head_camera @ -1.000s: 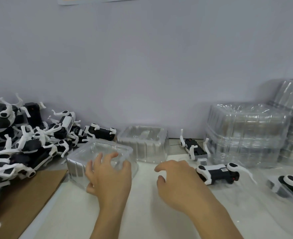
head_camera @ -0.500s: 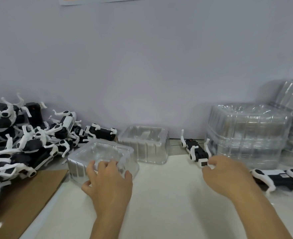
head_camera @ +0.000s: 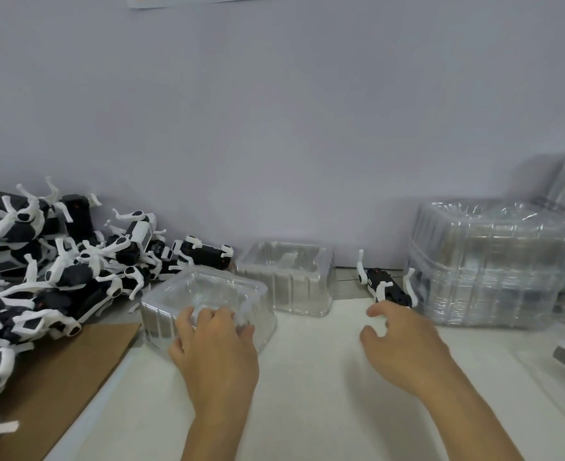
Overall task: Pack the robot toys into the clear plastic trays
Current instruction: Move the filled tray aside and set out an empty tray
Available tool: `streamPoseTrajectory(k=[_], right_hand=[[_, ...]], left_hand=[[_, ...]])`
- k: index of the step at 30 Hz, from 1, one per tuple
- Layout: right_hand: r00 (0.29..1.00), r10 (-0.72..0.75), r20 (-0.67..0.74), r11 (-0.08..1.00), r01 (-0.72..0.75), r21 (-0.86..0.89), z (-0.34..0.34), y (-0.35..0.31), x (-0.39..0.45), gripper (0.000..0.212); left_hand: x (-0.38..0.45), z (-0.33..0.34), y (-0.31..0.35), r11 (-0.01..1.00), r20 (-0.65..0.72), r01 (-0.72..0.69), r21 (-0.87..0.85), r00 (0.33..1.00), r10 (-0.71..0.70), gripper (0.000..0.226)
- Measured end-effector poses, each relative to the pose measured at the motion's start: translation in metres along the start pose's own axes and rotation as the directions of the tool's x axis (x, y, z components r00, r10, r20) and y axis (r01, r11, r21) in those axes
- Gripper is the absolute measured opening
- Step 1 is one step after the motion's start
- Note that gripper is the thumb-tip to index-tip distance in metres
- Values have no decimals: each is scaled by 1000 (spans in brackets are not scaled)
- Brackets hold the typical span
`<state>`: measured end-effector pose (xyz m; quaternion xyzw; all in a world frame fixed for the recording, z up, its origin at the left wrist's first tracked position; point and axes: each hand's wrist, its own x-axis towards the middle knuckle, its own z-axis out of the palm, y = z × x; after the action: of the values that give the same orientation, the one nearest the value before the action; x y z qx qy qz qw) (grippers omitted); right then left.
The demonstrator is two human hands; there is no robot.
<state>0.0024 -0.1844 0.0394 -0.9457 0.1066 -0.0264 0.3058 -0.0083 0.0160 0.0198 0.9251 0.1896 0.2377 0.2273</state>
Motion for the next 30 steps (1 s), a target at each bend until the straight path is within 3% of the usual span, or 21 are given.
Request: streamPoseTrajectory(k=[5, 9, 11, 14, 17, 19, 23, 27, 30], right_hand=[[976, -187, 109, 951, 152, 271, 12, -10, -6, 24], [939, -307, 154, 842, 193, 503, 15, -30, -14, 20], [934, -318, 164, 753, 143, 643, 16, -42, -20, 27], [961, -228, 153, 610, 19, 793, 20, -53, -23, 30], [943, -218, 252, 303, -180, 936, 16, -53, -24, 23], [924, -243, 296, 200, -251, 947, 13, -52, -24, 22], [909, -273, 315, 196, -268, 943, 10, -50, -24, 18], [896, -306, 322, 97, -307, 947, 9, -51, -25, 31], [884, -354, 304, 54, -305, 951, 8, -53, -25, 25]], left_hand=[[8, -16, 15, 994, -117, -41, -101, 993, 29, 24], [12, -32, 27, 868, -189, -115, -483, 982, 24, 23], [13, -39, 30, 799, -183, -128, -587, 983, 22, 19], [14, -43, 33, 791, -135, -138, -596, 988, 70, 24], [14, -45, 36, 721, -81, -131, -680, 991, 103, 27], [13, -45, 37, 673, -47, -114, -731, 992, 117, 29], [13, -48, 38, 593, 12, -54, -803, 994, 107, 32], [16, -52, 35, 441, 93, 50, -896, 993, 77, 37], [18, -50, 34, 353, 113, 84, -932, 992, 62, 39]])
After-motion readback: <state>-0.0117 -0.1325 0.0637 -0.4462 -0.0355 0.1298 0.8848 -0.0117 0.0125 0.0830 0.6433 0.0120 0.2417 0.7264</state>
